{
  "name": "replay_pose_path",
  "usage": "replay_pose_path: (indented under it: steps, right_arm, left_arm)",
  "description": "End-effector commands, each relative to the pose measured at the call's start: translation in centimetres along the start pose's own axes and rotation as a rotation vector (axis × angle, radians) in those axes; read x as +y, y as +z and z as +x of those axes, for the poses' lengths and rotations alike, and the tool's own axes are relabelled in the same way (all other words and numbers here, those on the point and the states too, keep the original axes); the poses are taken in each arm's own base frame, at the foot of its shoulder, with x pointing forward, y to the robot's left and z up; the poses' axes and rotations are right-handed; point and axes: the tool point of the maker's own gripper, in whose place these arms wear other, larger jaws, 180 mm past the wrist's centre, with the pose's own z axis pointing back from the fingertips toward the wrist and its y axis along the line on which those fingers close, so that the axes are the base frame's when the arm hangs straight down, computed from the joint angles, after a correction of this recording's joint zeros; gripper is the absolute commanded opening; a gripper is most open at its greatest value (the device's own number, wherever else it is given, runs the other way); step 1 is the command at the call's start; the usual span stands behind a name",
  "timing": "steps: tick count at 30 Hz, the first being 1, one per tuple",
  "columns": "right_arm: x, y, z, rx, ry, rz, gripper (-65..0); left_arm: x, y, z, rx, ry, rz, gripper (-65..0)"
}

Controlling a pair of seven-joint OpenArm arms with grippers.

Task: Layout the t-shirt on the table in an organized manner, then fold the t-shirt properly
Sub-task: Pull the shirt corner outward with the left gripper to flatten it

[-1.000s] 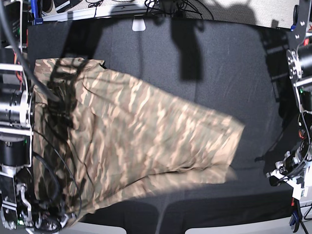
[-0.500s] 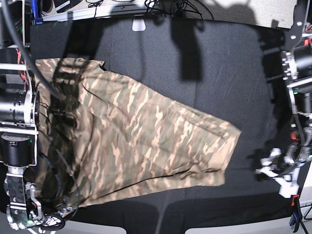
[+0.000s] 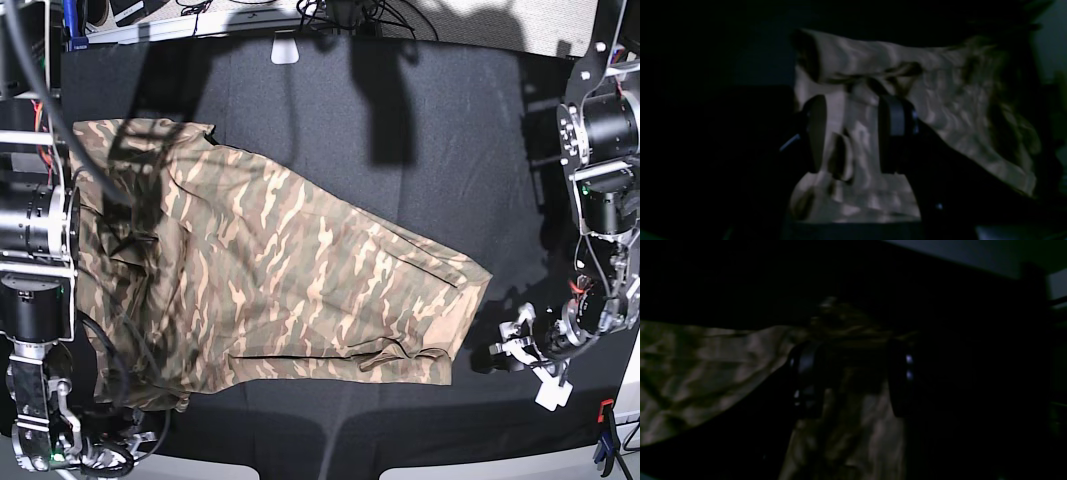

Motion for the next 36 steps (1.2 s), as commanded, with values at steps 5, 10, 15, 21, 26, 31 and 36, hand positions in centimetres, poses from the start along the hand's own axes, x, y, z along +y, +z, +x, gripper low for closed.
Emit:
replay_pose_path:
  steps: [5, 10, 15, 21, 26, 31, 36]
  right_arm:
    - [0.6, 0.5, 1.4, -0.084, 0.070, 0.061, -36.8]
    - [1.7, -1.4, -2.7, -0.062, 0.034, 0.106, -36.8]
    - [1.8, -2.7, -7.5, -0.039, -0.046, 0.125, -36.9]
    - [1.6, -1.2, -10.6, -0.096, -0.100, 0.189, -36.9]
    - [0.9, 1.0, -12.7, -0.129, -0.136, 0.222, -36.9]
    - [-0.6, 2.1, -14.1, -0.146, -0.181, 0.183, -36.9]
    - [-0.4, 2.3, -14.0, -0.157, -0.211, 0.208, -36.9]
  left_arm:
    - [-1.5, -0.6, 0.9, 0.014, -0.043, -0.024, -41.6]
    - [-2.9, -2.1, 0.0, 0.021, -0.038, -0.054, -41.6]
    - [-2.3, -3.9, -3.1, 0.122, -0.205, 0.038, -41.5]
    - [-1.7, -4.8, -5.2, 0.238, -0.346, 0.114, -41.5]
    - [-1.5, -5.0, -5.7, 0.261, -0.355, 0.137, -41.9]
    - [-0.5, -4.7, -6.4, 0.305, -0.399, 0.176, -45.0]
    - [-0.1, -4.6, -7.6, 0.309, -0.399, 0.183, -53.9]
